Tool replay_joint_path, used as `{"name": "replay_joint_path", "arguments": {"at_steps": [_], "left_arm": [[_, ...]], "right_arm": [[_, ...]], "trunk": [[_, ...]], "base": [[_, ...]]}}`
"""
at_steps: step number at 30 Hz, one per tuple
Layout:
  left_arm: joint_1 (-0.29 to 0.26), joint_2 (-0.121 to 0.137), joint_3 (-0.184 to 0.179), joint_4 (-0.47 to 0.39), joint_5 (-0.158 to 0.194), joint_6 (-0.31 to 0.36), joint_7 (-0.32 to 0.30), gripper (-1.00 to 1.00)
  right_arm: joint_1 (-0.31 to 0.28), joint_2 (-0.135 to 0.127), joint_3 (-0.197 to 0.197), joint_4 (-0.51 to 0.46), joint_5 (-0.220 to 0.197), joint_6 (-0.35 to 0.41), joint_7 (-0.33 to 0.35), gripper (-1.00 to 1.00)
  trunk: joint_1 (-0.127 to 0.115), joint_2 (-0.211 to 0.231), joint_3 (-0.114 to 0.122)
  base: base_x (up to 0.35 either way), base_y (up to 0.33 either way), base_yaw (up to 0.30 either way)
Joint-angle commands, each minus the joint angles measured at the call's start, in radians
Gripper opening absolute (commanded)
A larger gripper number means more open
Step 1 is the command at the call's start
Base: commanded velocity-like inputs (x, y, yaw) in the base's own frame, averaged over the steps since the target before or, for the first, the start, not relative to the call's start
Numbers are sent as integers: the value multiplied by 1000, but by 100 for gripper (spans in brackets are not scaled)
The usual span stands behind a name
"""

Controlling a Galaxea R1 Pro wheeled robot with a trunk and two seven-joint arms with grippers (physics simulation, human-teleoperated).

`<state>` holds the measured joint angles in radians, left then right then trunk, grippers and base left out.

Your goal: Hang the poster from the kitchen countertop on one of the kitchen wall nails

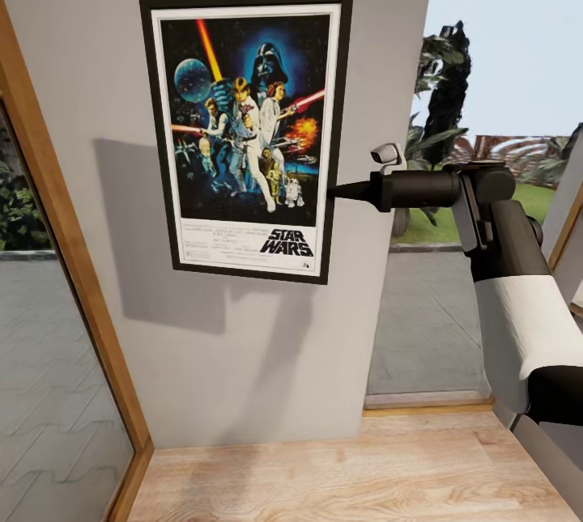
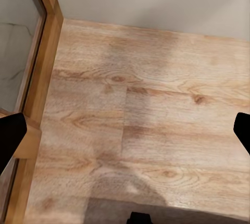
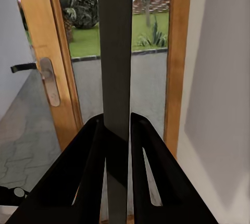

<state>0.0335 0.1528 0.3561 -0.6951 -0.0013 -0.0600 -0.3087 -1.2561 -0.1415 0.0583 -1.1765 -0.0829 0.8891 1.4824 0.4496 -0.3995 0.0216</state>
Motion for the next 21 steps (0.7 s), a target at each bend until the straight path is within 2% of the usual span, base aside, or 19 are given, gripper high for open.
{"name": "replay_joint_path", "arguments": {"at_steps": [1, 12, 21], "left_arm": [[0, 0, 3, 0, 0, -1, -6, 100], [0, 0, 3, -3, 0, -1, -6, 100], [0, 1, 3, -3, 0, -1, -6, 100]], "right_arm": [[0, -1, 2, 0, -8, 14, 1, -100], [0, 0, 2, 0, -8, 13, 1, -100], [0, -1, 2, 0, -8, 13, 1, -100]], "trunk": [[0, 0, 0], [0, 0, 0], [0, 0, 0]], "base": [[62, 0, 0], [41, 0, 0], [145, 0, 0]]}}
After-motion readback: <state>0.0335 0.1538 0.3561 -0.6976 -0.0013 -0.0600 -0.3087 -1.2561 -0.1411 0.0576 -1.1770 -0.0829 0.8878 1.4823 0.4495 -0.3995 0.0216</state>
